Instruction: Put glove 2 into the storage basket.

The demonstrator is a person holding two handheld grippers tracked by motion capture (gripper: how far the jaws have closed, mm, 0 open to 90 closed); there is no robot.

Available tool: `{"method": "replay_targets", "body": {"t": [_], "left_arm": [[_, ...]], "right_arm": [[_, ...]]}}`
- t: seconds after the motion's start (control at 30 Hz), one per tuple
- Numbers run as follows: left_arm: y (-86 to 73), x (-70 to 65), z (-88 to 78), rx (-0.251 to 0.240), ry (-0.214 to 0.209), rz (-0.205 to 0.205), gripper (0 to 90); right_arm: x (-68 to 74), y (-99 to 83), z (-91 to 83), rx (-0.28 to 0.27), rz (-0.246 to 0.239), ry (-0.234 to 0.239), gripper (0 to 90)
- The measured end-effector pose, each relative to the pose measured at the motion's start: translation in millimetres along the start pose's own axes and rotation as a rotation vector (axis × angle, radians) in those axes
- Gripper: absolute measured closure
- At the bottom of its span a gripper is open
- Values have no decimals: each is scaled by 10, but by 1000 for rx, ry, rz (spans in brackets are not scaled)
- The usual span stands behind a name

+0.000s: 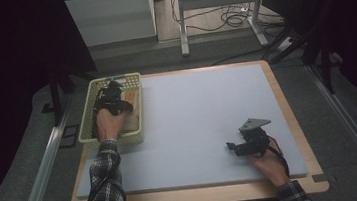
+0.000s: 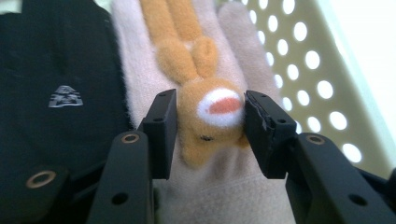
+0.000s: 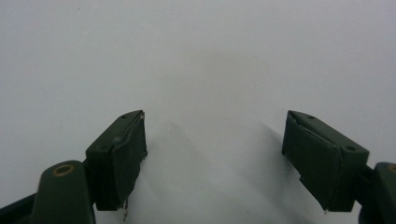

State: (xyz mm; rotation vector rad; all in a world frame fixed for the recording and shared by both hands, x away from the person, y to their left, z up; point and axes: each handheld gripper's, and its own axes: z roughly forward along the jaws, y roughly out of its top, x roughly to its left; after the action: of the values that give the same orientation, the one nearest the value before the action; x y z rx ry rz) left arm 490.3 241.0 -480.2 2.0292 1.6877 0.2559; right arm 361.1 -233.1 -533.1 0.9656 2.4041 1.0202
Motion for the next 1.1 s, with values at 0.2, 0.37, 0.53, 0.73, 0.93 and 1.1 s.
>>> {"method": "replay_targets", "body": {"t": [0.2, 0.37, 0.53, 0.73, 0.93, 1.1], "left_arm": [[0, -36, 50, 9, -25, 14, 567], [-23, 5, -49, -58, 27, 21, 360], [-69, 25, -157, -136, 33, 35, 176], [-181, -125, -319, -242, -40, 89, 41], [-392, -534, -480, -308, -125, 249, 0], [-643, -886, -541, -345, -183, 362, 0]], "right_arm": [[-1, 0, 0, 0, 0, 0, 212], [-1, 0, 0, 0, 0, 0, 212], [0, 0, 0, 0, 0, 0, 212], [-1, 1, -1, 3, -2, -1, 212], [2, 3, -2, 4, -1, -3, 209], [3, 3, -3, 5, -1, -4, 208]]}}
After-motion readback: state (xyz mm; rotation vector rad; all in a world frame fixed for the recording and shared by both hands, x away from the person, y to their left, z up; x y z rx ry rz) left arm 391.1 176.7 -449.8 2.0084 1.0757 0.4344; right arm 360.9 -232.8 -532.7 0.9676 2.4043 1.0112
